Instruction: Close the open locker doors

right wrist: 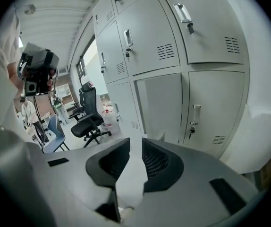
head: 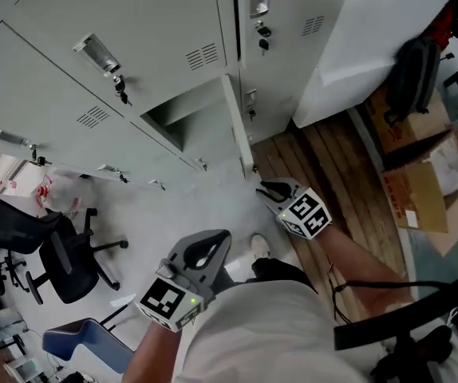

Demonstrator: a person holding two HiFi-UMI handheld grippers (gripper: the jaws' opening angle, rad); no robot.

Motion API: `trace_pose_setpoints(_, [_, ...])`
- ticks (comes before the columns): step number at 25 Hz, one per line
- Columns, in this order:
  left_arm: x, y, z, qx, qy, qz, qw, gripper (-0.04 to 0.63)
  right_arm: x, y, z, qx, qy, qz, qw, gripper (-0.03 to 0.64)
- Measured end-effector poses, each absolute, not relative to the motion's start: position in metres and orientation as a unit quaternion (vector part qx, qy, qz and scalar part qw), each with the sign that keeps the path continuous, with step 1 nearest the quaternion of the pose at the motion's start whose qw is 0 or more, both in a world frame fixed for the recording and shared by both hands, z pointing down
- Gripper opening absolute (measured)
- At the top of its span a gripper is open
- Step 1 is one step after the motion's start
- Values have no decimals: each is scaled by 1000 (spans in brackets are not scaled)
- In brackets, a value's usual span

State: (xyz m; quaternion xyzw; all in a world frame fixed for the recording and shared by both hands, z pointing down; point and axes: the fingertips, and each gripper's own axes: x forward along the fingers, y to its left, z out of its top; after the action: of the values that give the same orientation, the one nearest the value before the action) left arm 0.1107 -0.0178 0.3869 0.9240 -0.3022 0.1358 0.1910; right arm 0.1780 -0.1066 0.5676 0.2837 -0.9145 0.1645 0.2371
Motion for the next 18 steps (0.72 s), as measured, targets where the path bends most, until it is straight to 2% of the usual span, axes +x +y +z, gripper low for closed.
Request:
trace_pose_setpoints(3, [135, -21, 390, 924, -298, 140, 194, 11, 195, -116, 582, 272, -919, 157, 239, 60])
trace_pose_setpoints(5, [143, -20, 396, 924, -292, 156, 191, 11, 199, -120, 592, 263, -922, 157, 238, 100])
trace_pose_setpoints(13, [148, -24, 399, 916, -301, 175, 198, 11, 191, -146, 624, 215, -933, 132, 255, 104])
trace_pose_setpoints(18, [140, -27, 404, 910, -316, 180, 200, 11, 178, -157, 644, 171, -938, 119, 277, 146])
